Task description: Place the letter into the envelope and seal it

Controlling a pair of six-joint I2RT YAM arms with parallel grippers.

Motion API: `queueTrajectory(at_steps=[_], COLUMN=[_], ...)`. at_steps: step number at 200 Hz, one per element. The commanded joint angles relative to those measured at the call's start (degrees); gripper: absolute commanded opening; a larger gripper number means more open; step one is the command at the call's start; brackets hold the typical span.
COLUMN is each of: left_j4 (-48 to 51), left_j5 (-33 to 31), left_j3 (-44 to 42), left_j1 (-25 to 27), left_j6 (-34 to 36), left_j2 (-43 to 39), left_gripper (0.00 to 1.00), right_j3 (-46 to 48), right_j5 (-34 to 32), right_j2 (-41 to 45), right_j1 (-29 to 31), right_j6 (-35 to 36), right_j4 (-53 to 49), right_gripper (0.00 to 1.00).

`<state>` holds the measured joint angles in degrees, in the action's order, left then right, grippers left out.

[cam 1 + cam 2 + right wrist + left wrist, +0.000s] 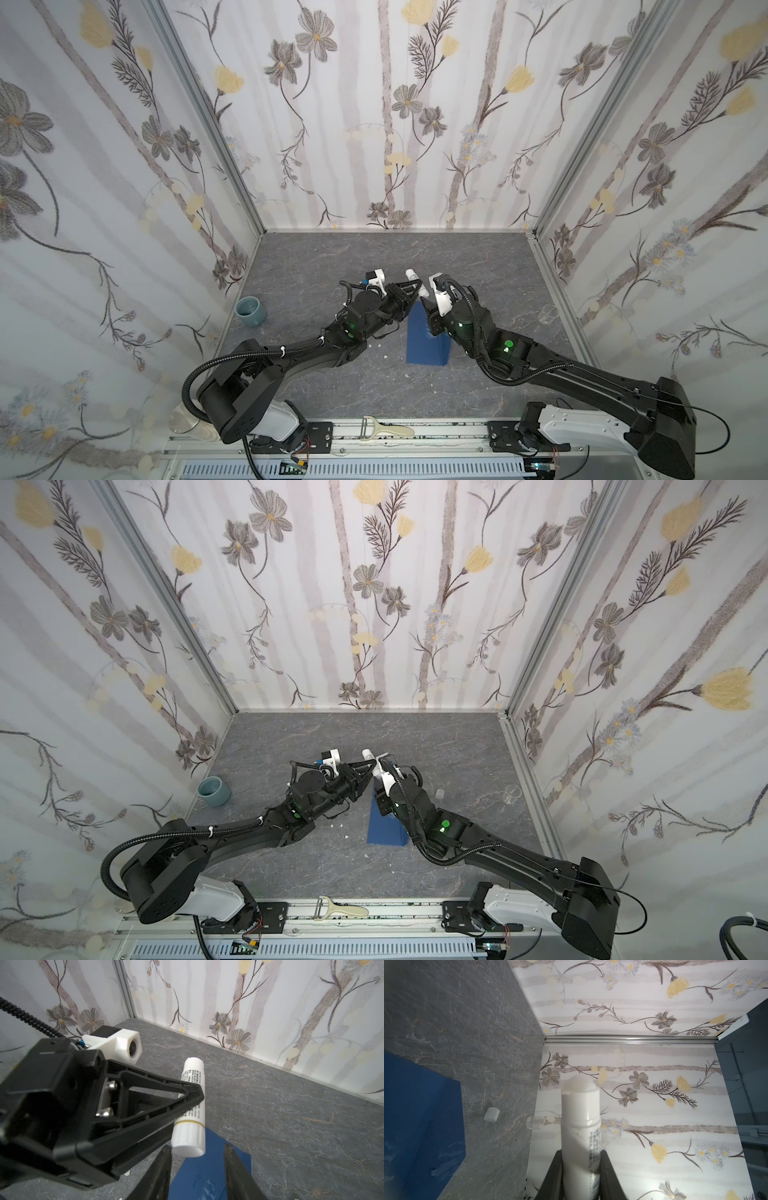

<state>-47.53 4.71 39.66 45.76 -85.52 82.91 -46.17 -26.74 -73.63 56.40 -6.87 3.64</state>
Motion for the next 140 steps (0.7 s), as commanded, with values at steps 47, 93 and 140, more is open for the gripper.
queueTrajectory(at_steps=[47, 93, 140], left_j4=[-0.99, -1.08, -1.25], left_j5=[0.58, 1.09, 1.49], left_j3=[0.69, 0.68, 0.78], left_j1=[-0.05, -0.05, 0.06], left_j6=[0.44, 0.37, 0.38], left_j2=[-0.56, -0.56, -0.77], left_gripper=[0.00, 0.00, 0.00], right_j3=[-1.09, -0.93, -0.89], right_j5=[1.21, 5.17, 8.50], right_j2=[-1.55, -1.61, -1.78], right_j1=[0.02, -0.06, -0.99], right_j6=[1.69, 1.34, -1.12], right_j4=[3.50, 4.93, 6.45], right_gripper=[0.28, 0.17, 0.23])
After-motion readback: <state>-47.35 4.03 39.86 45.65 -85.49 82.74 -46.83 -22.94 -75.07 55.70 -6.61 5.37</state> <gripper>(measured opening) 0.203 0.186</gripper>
